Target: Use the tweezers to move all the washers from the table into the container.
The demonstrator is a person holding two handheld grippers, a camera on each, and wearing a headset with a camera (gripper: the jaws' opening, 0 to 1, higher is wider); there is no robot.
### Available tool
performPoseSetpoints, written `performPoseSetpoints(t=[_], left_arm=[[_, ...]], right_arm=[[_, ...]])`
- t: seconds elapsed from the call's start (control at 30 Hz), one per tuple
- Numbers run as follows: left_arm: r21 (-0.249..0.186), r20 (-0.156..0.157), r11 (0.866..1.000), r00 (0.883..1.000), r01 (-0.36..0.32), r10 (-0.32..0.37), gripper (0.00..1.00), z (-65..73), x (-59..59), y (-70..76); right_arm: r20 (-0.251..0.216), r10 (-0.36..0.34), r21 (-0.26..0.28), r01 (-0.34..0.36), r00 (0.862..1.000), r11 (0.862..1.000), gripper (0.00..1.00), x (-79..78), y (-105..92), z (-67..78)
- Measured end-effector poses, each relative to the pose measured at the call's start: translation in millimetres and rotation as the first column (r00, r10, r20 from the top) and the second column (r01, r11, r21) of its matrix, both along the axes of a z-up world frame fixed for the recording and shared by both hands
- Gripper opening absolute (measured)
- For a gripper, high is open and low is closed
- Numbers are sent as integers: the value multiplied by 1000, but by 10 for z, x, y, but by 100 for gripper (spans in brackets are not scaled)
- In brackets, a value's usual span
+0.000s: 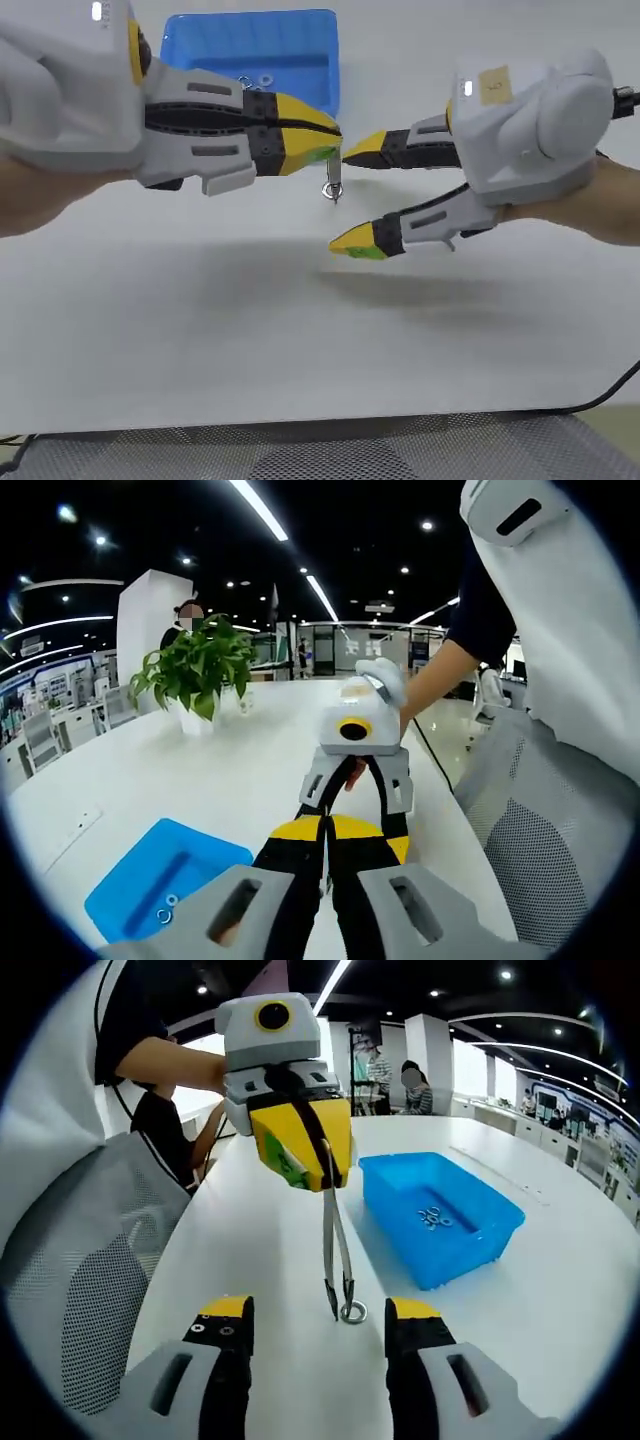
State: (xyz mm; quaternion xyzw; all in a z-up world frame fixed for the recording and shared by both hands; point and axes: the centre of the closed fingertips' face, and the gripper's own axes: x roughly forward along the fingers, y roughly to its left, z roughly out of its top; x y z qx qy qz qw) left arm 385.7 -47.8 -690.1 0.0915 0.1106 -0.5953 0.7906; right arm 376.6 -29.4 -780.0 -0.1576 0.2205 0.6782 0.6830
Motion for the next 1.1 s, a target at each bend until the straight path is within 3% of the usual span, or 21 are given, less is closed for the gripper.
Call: performPoseSetpoints(t=[0.2,0.4,0.6,0.77,0.93,1.1], left_arm=[[5,-6,1000,1000,5,-5,4,-38,18,19],[6,-12,1000,1000,8,-8,4,-61,20,4],[13,-13,1000,1000,8,-7,4,-56,3,-33],[20,-13,1000,1000,10,-10,4,-56,-18,-39],[28,-11,999,1000,19,-19,4,-43,-74,-82],[35,-9,999,1000,19,-19,4,-15,-106,-151]], right_arm=[[29,6,32,-7,1000,999,29,94,48,88],[39,7,44,-9,999,999,22,120,58,120],[53,49,35,-51,997,998,13,52,66,107],[61,66,31,-68,996,997,12,39,63,103],[116,101,19,-104,988,994,10,27,57,106],[134,108,17,-112,985,994,9,23,50,108]])
